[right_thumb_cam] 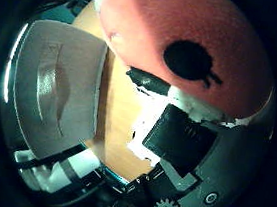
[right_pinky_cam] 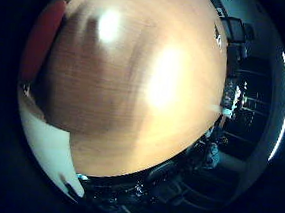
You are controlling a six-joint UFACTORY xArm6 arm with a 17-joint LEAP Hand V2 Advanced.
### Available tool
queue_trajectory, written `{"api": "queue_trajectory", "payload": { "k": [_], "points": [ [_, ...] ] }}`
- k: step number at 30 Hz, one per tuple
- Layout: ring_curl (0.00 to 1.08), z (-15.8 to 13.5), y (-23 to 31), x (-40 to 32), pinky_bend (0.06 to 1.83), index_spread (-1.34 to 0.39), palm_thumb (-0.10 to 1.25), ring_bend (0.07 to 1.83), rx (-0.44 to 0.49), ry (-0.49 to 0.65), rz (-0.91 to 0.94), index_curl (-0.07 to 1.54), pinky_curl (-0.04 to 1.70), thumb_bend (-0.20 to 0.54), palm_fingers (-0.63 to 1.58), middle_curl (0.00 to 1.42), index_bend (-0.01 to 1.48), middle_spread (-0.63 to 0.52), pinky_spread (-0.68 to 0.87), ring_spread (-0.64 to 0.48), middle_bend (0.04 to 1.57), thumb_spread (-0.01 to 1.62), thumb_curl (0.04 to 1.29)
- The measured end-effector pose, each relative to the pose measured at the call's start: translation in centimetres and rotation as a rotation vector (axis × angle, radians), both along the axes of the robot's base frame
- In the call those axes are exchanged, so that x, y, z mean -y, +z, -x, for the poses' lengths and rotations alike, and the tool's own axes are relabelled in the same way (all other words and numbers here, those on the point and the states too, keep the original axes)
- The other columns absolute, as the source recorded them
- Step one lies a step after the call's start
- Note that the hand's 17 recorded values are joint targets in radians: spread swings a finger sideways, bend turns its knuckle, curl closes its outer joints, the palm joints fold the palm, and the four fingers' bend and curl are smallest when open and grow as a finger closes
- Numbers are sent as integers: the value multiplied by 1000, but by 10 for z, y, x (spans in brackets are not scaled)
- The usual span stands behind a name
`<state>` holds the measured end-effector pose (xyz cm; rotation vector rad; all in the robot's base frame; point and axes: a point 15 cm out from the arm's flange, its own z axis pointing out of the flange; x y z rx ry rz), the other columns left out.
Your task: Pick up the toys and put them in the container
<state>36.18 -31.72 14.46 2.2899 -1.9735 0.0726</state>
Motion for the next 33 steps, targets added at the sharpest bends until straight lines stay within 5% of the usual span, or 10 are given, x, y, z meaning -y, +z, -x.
{"api": "queue_trajectory", "payload": {
  "k": [6,10,33],
  "points": [
    [526,3,20,5,1135,-324,939,1234,8,5,30,671,535,-11,1300,664,912,-194,-316,-223,1112,948,460],
    [568,8,35,5,1217,-277,991,1323,3,4,38,715,607,-17,1226,697,1021,-160,-267,-210,1225,865,540],
    [649,34,209,-3,1171,-249,1013,1389,70,-31,119,778,814,-20,1119,720,1076,-130,-239,-209,1351,620,831]
  ]
}}
